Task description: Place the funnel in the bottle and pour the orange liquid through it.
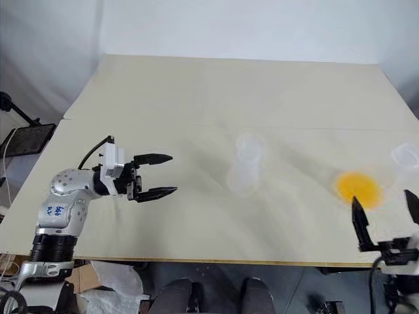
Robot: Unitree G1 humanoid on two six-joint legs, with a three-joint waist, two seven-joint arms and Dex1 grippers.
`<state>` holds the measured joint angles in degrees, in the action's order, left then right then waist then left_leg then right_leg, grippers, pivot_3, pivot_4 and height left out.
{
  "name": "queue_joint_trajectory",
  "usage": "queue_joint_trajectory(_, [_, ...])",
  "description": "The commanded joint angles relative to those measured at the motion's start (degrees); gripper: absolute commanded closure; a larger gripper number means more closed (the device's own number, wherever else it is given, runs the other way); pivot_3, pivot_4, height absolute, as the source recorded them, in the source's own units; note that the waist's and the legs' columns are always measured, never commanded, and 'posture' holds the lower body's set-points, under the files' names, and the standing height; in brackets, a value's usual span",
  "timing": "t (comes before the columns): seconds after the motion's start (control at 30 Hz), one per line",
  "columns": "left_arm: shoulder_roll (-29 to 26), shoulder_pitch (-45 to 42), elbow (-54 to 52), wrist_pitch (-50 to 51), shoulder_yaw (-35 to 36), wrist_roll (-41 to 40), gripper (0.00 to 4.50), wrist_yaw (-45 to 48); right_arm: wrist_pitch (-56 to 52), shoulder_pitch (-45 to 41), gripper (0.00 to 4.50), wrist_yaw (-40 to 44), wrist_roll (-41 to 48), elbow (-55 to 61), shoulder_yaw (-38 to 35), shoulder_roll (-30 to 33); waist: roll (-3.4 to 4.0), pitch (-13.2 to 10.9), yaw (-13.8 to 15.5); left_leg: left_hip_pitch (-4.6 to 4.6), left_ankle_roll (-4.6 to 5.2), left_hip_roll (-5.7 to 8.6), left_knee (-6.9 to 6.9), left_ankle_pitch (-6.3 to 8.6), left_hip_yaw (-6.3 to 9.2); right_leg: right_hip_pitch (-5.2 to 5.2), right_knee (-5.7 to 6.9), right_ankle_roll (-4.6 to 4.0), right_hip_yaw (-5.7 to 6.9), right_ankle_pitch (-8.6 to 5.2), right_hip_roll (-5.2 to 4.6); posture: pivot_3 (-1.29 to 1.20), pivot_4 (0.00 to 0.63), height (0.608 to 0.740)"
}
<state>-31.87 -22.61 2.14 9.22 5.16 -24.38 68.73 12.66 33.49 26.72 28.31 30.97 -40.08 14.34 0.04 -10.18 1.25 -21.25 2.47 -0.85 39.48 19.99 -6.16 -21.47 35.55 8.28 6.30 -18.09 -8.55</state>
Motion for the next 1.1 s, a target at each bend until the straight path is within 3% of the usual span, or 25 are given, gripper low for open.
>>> queue_joint_trajectory(0.03, [0.4, 1.1, -2.6, -0.3, 0.2, -3.4, 0.03, 1.8, 3.4, 2.4, 0.0, -0.2, 1.7, -1.3, -3.3, -2.1, 0.0, 0.0, -0.1, 0.0, 0.0, 0.0, -0.04, 0.0, -0.05, -0.02, -0.04, 0.0, -0.05, 0.0, 0.0, 0.0, 0.15, 0.74])
queue_joint_trajectory(0.27, [-0.4, 1.2, -2.7, 0.6, -0.2, -4.7, 0.03, 3.2, 0.8, -0.1, 0.0, -1.4, 3.6, -4.9, -2.8, 0.0, 0.06, 0.1, -0.8, 0.06, 0.0, -0.05, -0.11, 0.01, -0.12, -0.06, -0.05, -0.03, -0.15, -0.02, 0.01, 0.0, 0.15, 0.74])
queue_joint_trajectory(0.63, [-1.3, 5.6, -6.3, 1.0, 0.7, -5.6, 0.03, 1.6, -24.0, -18.5, 0.0, -5.3, 13.9, -17.5, -4.4, 20.4, 0.11, 0.1, -1.3, 0.06, 0.04, -0.05, -0.17, 0.0, -0.14, -0.07, -0.09, -0.06, -0.16, -0.03, -0.03, 0.0, 0.15, 0.74])
queue_joint_trajectory(1.1, [-1.4, 7.8, -9.7, 2.2, 1.2, -6.5, 0.03, -1.4, -29.0, -34.2, 0.0, 2.7, 11.8, -32.0, -0.8, 27.2, 0.11, 0.1, -0.6, 0.01, 0.1, -0.03, -0.16, 0.01, -0.19, -0.06, -0.17, -0.03, -0.13, -0.02, -0.03, 0.0, 0.15, 0.74])
